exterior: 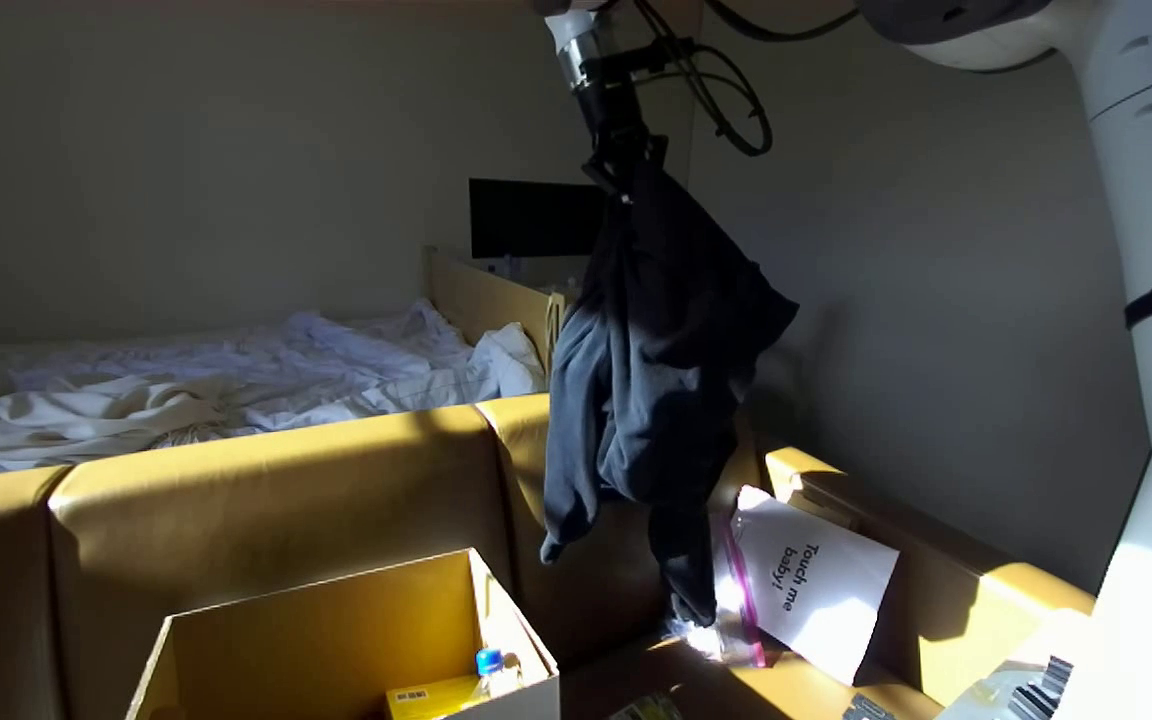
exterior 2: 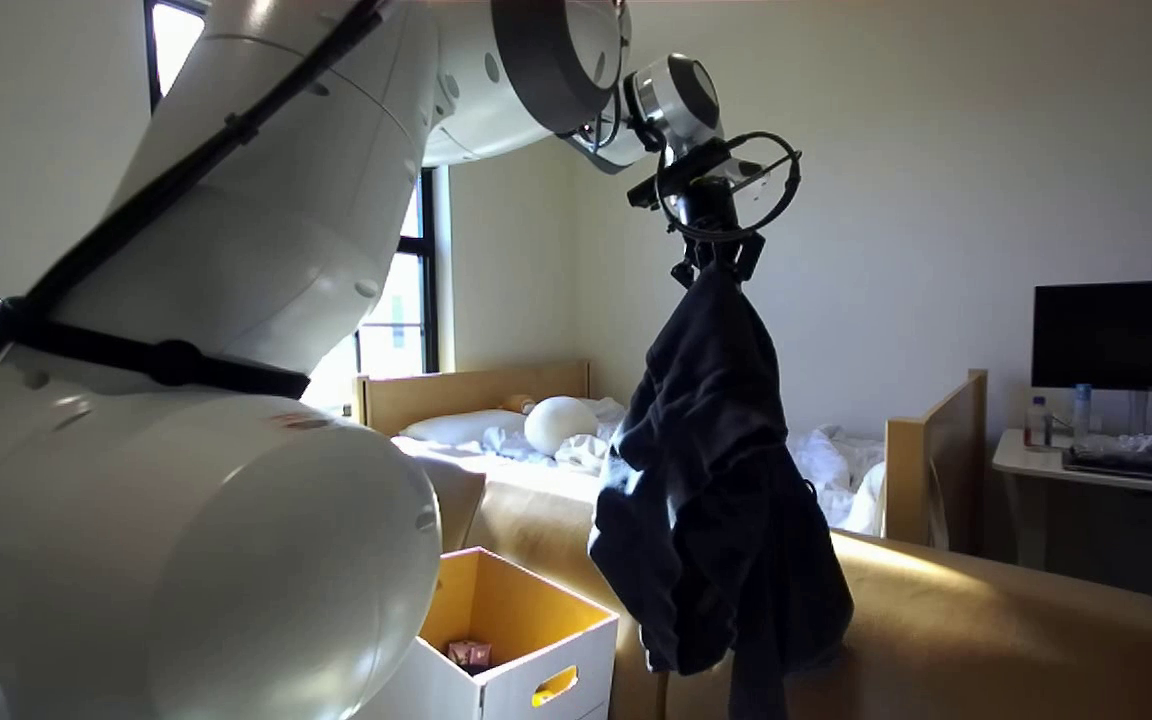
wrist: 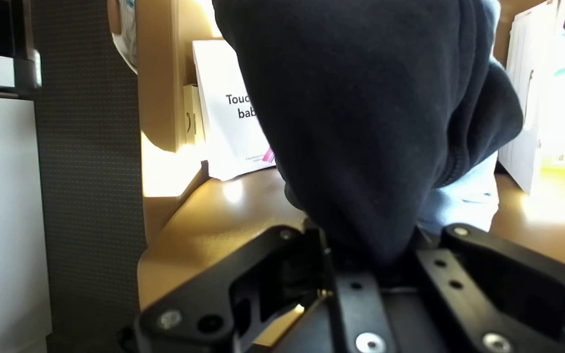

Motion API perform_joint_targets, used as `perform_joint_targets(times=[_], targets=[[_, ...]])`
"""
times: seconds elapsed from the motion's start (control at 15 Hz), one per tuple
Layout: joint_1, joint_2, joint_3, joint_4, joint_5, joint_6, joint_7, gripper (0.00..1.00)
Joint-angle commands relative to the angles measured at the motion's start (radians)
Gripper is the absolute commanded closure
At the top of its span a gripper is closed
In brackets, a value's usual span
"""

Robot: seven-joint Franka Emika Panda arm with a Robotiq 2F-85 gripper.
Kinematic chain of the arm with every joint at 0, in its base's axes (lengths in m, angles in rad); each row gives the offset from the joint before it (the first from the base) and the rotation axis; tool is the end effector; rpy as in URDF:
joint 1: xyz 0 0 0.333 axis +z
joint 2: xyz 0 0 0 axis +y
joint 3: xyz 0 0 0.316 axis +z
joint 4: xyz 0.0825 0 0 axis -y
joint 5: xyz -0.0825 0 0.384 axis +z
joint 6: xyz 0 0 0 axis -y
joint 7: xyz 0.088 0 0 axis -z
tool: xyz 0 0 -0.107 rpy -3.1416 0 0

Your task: Remove the clothing from the box and put it on the couch

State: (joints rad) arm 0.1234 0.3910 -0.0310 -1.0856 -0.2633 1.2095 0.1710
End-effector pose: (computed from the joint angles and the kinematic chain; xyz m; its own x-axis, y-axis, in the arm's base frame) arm 0.6275 0.0284 0.5905 0.9653 -0.1668 -0.2009 -0.0991 -0.9458 0.3092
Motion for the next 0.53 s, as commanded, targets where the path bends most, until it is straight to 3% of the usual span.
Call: perform_joint_targets(times=[0.0,0.2,0.27,0.47], targets=[[-0.029,0.012,-0.018,-0.066,0.004,0.14,0.023,0.96],[-0.052,0.08,-0.04,-0.055,-0.012,0.258,-0.007,0.96],[-0.036,0.069,-0.033,-0.061,0.0,0.207,0.006,0.9],[-0.053,0.107,-0.042,-0.06,0.0,0.252,0.006,0.9]])
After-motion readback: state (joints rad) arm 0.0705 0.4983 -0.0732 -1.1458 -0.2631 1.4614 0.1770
